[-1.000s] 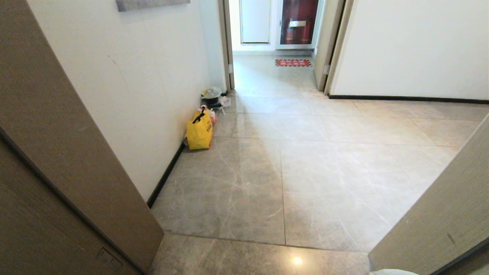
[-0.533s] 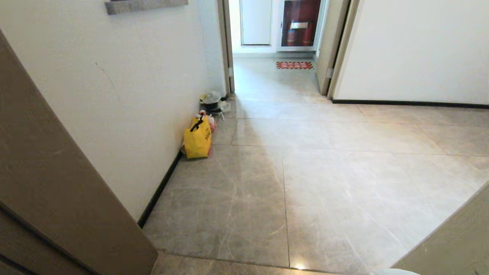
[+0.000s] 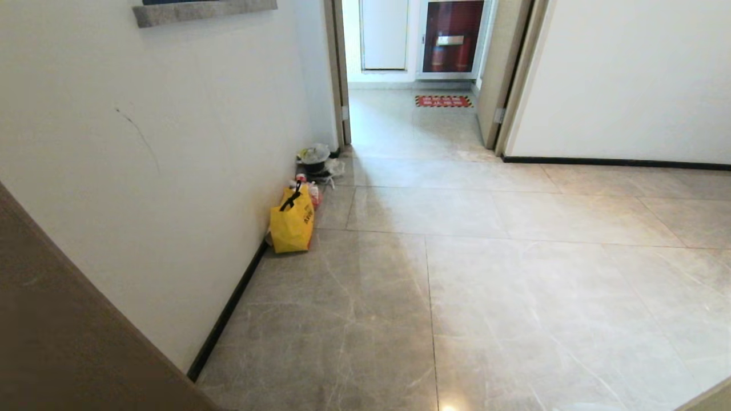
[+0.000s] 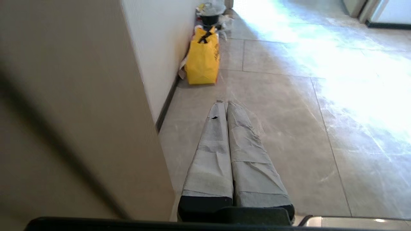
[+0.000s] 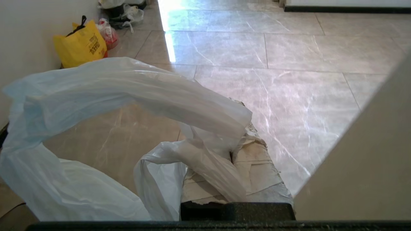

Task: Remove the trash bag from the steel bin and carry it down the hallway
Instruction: Put the trash bag at the door

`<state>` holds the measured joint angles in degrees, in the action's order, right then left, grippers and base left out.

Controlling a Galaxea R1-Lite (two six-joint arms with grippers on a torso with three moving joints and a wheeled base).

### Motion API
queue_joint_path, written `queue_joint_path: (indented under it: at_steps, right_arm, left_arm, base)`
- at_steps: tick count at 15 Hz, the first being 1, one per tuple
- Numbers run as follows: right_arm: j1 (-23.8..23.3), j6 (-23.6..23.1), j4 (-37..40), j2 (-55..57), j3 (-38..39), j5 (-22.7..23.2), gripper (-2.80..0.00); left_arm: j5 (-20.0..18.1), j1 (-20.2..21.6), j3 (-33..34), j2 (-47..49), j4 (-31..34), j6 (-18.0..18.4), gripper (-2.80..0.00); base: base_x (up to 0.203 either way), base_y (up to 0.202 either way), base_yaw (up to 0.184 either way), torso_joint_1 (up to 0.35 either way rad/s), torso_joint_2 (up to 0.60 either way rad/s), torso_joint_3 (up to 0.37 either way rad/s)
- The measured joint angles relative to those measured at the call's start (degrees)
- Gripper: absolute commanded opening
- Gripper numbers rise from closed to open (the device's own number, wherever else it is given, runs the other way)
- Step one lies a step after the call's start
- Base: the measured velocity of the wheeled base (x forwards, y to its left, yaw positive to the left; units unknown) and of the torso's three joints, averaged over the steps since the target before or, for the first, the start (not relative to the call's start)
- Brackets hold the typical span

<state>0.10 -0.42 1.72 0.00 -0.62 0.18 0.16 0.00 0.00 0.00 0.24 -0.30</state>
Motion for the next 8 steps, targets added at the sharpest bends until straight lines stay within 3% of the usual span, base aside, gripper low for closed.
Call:
queue_joint_path:
  at_steps: [8]
  right_arm:
    - [0.00, 0.01, 0.03, 0.00, 0.00, -0.04, -2.80]
  left_arm:
    - [0.00, 0.00, 0.00, 0.00, 0.03, 0.01, -2.80]
  base:
    - [0.194, 0.000, 0.002, 0.002, 0.00, 0.002]
